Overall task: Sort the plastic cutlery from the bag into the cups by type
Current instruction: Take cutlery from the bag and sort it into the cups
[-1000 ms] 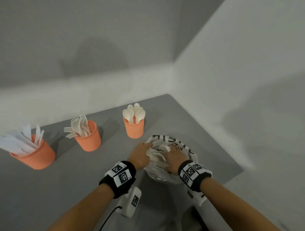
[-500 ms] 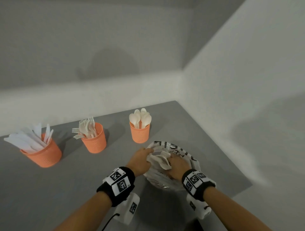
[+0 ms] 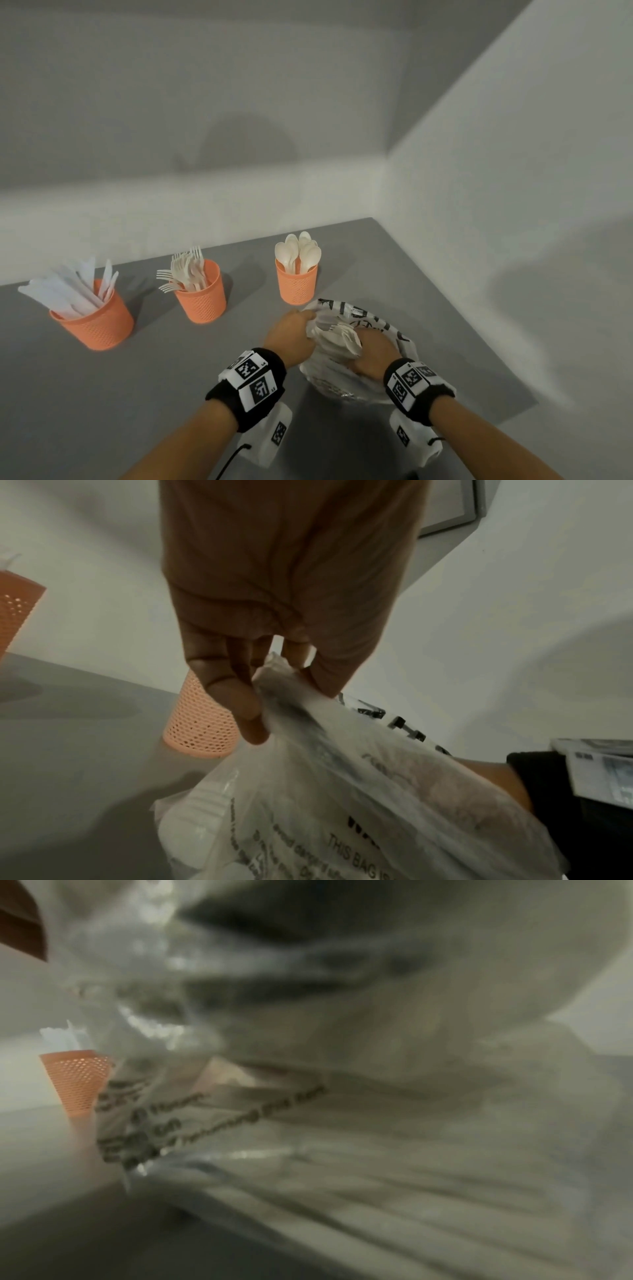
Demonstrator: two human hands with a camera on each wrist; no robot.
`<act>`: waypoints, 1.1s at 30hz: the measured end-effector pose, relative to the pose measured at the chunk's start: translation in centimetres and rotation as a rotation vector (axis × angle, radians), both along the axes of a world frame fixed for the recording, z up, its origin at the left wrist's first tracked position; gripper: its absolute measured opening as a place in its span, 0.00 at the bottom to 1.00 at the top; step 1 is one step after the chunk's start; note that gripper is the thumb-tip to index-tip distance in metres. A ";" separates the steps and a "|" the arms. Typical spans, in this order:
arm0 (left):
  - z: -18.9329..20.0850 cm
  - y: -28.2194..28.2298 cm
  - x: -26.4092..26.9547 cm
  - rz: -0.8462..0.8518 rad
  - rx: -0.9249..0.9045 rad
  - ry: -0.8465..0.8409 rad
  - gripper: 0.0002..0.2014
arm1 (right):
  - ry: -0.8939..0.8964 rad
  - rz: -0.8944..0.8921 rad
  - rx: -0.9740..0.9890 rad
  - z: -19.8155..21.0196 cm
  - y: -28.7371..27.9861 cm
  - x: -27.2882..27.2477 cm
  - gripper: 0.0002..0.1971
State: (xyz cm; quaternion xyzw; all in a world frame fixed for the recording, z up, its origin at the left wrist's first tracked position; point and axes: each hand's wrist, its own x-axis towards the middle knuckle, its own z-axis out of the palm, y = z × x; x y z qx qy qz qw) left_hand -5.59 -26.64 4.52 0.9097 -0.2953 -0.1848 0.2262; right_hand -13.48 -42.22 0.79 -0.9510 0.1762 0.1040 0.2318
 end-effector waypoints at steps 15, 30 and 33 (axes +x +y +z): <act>0.0 -0.8 0.7 0.023 -0.028 0.090 0.24 | 0.063 -0.048 0.217 0.7 -0.9 -0.2 0.27; -0.6 -2.2 0.7 0.105 -0.195 0.289 0.23 | -0.061 -0.063 0.351 1.0 -2.4 0.1 0.19; -0.8 -2.5 0.4 0.082 -0.222 0.324 0.24 | -0.159 -0.051 0.458 2.9 -2.2 0.5 0.09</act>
